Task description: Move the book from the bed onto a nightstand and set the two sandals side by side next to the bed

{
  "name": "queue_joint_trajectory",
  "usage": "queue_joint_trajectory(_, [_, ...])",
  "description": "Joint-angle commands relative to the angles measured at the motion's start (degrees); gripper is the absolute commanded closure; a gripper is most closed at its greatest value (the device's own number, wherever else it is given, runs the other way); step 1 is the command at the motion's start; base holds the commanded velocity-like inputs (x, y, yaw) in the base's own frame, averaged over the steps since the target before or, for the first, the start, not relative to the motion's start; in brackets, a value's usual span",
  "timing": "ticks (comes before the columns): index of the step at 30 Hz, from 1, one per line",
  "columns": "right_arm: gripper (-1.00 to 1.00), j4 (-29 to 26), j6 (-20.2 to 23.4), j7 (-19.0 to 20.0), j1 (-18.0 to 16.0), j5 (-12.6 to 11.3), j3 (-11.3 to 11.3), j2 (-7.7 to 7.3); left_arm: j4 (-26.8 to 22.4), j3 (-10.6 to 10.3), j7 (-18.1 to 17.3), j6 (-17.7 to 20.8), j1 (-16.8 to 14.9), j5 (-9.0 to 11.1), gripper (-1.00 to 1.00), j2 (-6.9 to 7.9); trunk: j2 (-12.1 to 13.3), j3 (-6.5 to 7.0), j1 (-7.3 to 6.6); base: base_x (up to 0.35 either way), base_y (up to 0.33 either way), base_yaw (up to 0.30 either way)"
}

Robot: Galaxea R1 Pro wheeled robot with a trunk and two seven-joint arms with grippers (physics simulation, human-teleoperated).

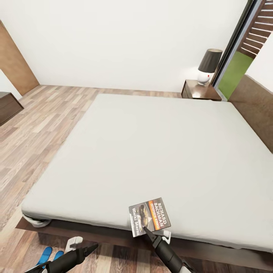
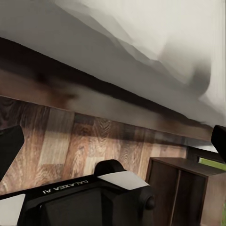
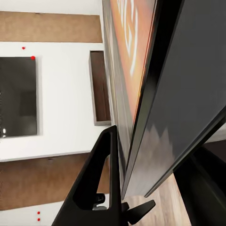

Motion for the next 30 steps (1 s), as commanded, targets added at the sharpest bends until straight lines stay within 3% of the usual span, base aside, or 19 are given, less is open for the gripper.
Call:
queue_joint_trajectory(1, [1.0,0.1,0.1,0.1,0.0,-0.5,0.3,-0.01,0.0,-0.3,0.0,0.5,0.0,0.6,-1.0,0.07,0.4,0.15,-0.23,0.0,0.0,0.0])
queue_joint_trajectory(9, [1.0,0.1,-0.4,-0.2,0.0,-0.8,0.3,0.0,0.0,-0.3,0.0,0.5,0.0,0.6,-1.0,0.07,3.6,1.59,-1.98,0.0,0.0,0.0])
queue_joint_trajectory(16, [1.0,0.1,-0.4,-5.0,0.0,-1.0,0.3,-0.01,0.0,-0.3,0.0,0.5,0.0,0.6,-1.0,0.07,6.4,2.84,-3.52,0.0,0.0,0.0])
queue_joint_trajectory(30, [1.0,0.1,-0.4,-5.2,0.0,-0.9,0.3,-0.01,0.0,-0.3,0.0,0.5,0.0,0.6,-1.0,0.07,12.0,5.36,-6.59,0.0,0.0,0.0])
